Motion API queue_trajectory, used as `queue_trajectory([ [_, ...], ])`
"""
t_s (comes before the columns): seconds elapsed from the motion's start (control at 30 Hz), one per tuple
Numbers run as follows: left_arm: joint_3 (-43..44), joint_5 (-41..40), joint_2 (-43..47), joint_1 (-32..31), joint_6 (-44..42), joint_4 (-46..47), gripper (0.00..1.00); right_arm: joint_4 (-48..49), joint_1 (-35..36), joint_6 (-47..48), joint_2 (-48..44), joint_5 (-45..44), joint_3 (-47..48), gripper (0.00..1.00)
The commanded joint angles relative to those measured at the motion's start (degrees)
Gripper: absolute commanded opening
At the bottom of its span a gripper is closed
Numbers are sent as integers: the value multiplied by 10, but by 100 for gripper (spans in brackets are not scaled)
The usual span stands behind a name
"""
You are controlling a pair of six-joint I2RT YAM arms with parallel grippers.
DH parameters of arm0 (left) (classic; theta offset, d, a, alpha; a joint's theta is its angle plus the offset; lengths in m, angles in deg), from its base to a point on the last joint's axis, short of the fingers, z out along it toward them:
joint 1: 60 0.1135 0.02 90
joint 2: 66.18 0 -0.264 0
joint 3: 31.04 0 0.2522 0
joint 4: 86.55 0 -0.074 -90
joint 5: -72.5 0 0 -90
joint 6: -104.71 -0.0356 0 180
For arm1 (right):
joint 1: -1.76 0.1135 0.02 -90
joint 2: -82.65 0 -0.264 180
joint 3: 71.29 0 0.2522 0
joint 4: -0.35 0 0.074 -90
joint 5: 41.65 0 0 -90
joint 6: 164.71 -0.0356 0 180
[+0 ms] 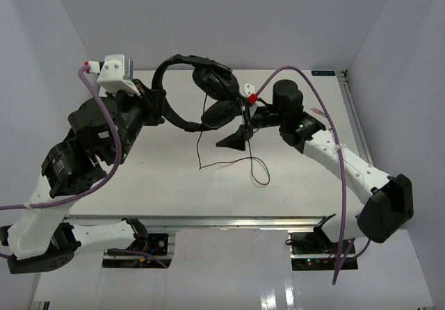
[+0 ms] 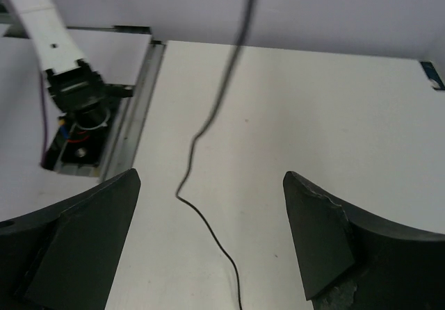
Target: Wrap the headphones
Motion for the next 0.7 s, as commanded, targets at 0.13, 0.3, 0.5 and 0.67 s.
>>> queue_trajectory([
  [0.13, 21, 25, -16, -2, 5, 54, 0, 169, 57, -102, 28, 63, -29, 90],
  [0.3, 11, 35, -5, -2, 16, 68, 0, 321, 62, -275, 86, -5, -17, 90],
  [0.5, -4, 31, 15, -2, 18, 88, 0, 425, 65, -356, 98, 6, -47, 93],
  [0.67, -48, -18, 30, -2, -10, 160, 0, 529, 117, -386, 78, 89, -123, 97],
])
